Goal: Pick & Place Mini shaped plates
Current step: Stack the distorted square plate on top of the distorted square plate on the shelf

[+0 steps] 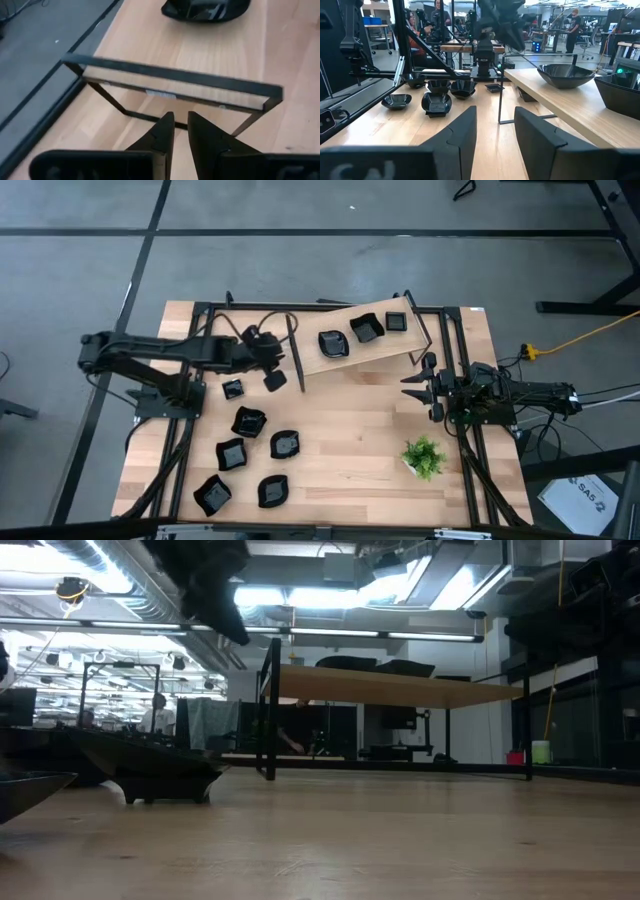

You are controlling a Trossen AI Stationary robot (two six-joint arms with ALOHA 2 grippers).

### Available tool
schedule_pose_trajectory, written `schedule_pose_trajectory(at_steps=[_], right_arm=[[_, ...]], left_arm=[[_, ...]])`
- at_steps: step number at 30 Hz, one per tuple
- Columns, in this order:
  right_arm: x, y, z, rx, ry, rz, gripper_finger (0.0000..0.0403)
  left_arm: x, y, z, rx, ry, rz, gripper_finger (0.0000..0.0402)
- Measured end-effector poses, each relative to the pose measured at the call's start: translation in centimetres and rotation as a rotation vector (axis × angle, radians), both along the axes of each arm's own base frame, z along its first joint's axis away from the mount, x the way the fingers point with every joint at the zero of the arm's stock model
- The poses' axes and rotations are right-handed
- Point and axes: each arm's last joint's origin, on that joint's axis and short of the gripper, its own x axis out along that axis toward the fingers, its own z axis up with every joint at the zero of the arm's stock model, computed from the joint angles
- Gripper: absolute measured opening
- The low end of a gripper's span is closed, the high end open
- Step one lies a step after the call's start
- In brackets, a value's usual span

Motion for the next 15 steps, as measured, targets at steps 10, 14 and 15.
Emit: schedule_pose_trajectory(at_steps=[10,14,15], right_arm=[[0.0,0.0,0.0,0.0,0.0,0.0,0.0132],[0.0,0.0,0.0,0.0,0.0,0.0,0.0132],[0.0,0.0,0.0,0.0,0.0,0.0,0.0132]], left_arm=[[-1.2,-0.2,-2.6,-0.002,0.047,-0.008,0.0047],[-1.6,-0.2,-3.2,0.006,0.115,-0.037,0.0048],[-1.7,-0.2,-3.3,0.007,0.13,-0.039,0.0049]])
